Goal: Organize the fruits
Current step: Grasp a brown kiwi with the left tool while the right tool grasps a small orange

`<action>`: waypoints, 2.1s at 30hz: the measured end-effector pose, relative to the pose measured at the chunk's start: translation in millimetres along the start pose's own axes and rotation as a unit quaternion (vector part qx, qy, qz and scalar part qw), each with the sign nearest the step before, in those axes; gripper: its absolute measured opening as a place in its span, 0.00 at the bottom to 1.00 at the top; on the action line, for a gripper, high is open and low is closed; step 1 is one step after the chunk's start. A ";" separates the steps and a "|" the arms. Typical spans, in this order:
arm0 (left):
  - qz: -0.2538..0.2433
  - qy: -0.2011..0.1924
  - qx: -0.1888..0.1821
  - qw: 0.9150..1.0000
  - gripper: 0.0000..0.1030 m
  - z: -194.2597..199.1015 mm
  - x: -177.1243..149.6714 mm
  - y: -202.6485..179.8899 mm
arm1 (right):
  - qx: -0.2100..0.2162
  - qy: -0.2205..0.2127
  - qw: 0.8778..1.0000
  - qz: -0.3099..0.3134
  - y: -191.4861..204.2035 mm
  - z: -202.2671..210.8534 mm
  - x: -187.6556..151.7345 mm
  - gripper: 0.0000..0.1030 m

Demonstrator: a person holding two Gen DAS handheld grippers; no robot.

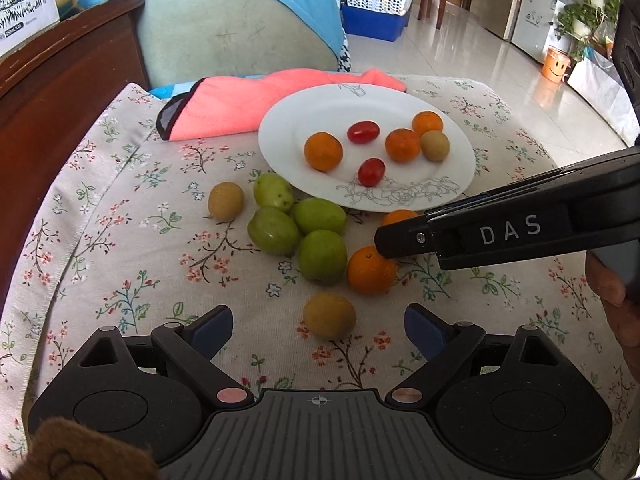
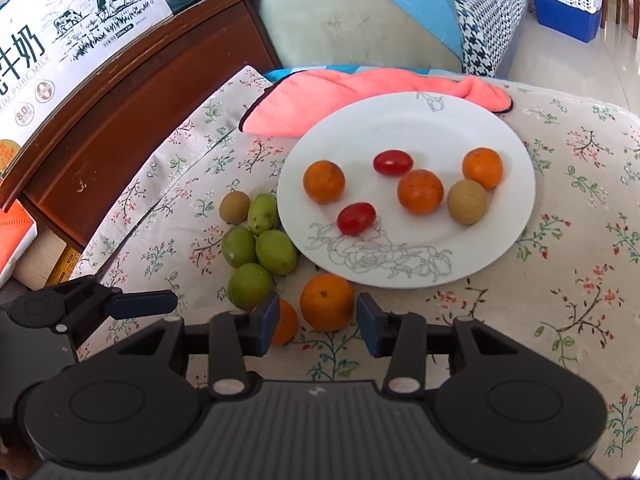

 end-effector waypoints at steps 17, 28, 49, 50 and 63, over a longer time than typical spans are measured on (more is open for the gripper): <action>-0.034 -0.009 0.002 0.999 0.60 -6.2 0.8 -10.7 | -0.011 0.003 0.999 -0.050 -8.8 -8.3 6.7 0.43; -0.016 -0.014 -0.005 1.000 0.31 -4.6 2.0 -7.6 | -0.010 0.000 0.999 -0.050 -7.5 -9.6 6.0 0.31; 0.020 -0.011 -0.015 1.000 0.26 2.2 3.5 5.2 | 0.027 -0.005 0.998 -0.056 2.6 11.4 16.1 0.31; 0.019 -0.008 -0.015 1.000 0.26 1.2 2.6 4.7 | 0.025 -0.003 0.998 -0.056 2.5 10.8 15.8 0.31; 0.021 -0.018 -0.004 1.000 0.25 8.8 7.8 8.1 | 0.019 0.000 0.998 -0.059 0.7 8.6 13.7 0.31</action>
Point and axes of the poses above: each gripper's, at about its wrist camera, not at the fingertips, and z roughly against the way its jaws point, y to its left, x to its top, the point moved 8 cm from there along -z, roughly the way its jaws point, and after that the axes turned 14 degrees about -z, right-handed, at the moved point
